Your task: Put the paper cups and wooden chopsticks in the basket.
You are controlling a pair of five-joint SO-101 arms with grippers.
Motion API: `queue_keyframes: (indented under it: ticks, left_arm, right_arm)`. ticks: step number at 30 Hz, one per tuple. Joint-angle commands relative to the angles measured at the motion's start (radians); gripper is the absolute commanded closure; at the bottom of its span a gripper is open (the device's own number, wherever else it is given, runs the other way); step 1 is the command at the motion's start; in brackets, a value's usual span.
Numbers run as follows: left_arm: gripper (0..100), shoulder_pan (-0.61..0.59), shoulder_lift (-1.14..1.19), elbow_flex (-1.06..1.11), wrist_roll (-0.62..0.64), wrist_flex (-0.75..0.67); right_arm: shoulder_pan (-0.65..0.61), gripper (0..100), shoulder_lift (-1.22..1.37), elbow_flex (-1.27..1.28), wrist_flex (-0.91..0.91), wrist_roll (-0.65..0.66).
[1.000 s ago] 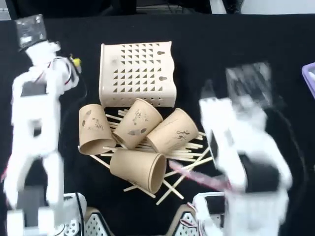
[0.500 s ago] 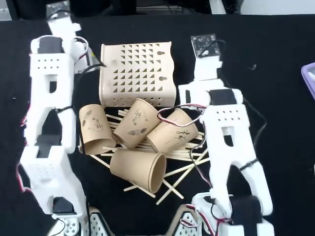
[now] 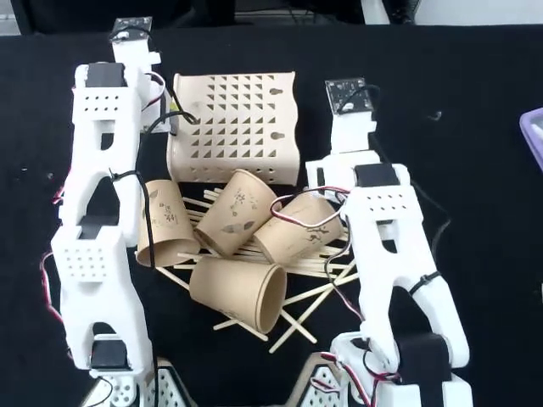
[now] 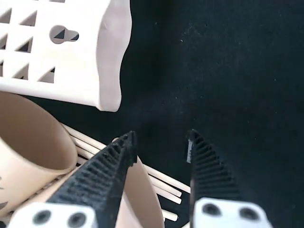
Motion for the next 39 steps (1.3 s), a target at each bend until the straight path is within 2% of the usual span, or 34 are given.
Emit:
queue_keyframes:
  ticks: [1,21,29,34,39]
  left_arm:
    - [81,-0.048,0.028,-0.022,-0.017,0.002]
    - [81,-0.228,0.110,-0.025,-0.017,-0.002]
    - [80,-0.305,-0.051,-0.122,-0.002,0.046]
    - [80,-0.291,-0.176,-0.312,0.078,0.181]
    - [80,-0.199,-0.218,-0.418,0.229,0.252]
  right_arm:
    - [-0.005,82.5,0.001,-0.007,-0.021,-0.008]
    - [-0.005,82.5,0.001,-0.005,-0.015,-0.009]
    - [-0.005,82.5,0.005,-0.005,-0.015,-0.009]
    - [-0.005,82.5,0.001,-0.005,-0.015,-0.009]
    - [-0.005,82.5,0.005,-0.005,-0.015,-0.009]
